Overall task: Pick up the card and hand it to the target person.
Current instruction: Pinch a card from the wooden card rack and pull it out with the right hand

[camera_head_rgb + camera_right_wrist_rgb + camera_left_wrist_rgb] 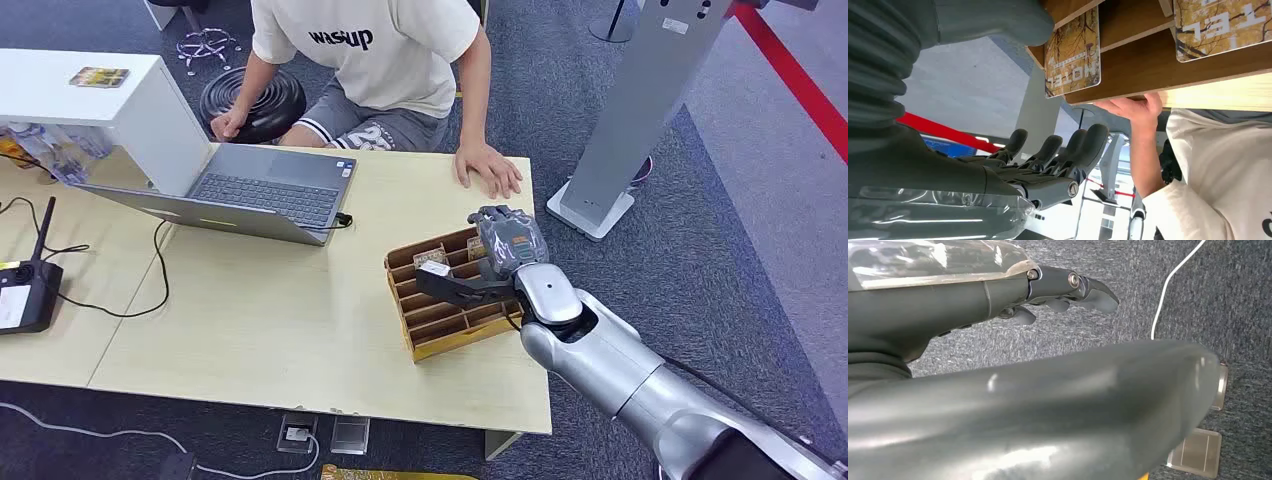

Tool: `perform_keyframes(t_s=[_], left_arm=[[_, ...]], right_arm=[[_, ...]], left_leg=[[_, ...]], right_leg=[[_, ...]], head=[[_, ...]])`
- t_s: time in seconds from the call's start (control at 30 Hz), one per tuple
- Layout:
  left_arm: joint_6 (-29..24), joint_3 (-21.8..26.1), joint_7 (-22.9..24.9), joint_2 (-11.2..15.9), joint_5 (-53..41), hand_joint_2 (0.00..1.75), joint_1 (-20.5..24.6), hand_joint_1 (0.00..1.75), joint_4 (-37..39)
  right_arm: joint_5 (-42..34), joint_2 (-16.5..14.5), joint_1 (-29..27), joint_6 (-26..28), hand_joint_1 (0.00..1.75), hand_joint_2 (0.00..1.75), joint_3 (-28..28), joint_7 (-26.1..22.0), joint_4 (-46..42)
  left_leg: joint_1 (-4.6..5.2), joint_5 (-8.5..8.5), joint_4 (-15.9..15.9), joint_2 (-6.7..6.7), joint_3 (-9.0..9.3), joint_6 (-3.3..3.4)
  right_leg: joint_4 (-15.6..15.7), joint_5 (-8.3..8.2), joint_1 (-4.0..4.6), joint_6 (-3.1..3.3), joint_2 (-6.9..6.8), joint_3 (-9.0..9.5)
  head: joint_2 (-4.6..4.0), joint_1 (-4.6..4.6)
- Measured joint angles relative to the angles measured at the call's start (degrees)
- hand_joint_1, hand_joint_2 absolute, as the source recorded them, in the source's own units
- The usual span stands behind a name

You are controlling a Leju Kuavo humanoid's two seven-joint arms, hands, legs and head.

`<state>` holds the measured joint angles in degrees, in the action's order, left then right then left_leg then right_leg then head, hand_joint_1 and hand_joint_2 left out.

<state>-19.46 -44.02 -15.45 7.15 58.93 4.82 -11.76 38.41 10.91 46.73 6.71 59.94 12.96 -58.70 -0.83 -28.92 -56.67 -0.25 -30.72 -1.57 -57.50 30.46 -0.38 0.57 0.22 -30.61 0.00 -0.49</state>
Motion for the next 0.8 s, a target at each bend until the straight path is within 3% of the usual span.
perform_keyframes(t_s=[0.13,0.8], left_arm=[[-0.1,0.0,0.0,0.0,0.1,0.00,0.0,0.00,0.0],[-0.3,-0.5,0.0,0.3,1.0,0.00,0.0,0.00,0.0]], right_arm=[[0.0,0.0,0.1,0.1,0.64,1.75,0.0,-0.2,0.2],[-0.1,-0.5,0.7,1.2,0.83,1.75,0.0,-1.1,3.9]], left_leg=[[0.00,0.00,0.0,0.00,-0.01,0.00],[0.00,0.00,0.0,0.00,-0.01,0.00]], right_leg=[[0.0,0.00,0.00,0.00,0.00,0.00],[0.0,0.00,0.00,0.00,0.00,0.00]], head=[[0.00,0.02],[0.00,-0.02]])
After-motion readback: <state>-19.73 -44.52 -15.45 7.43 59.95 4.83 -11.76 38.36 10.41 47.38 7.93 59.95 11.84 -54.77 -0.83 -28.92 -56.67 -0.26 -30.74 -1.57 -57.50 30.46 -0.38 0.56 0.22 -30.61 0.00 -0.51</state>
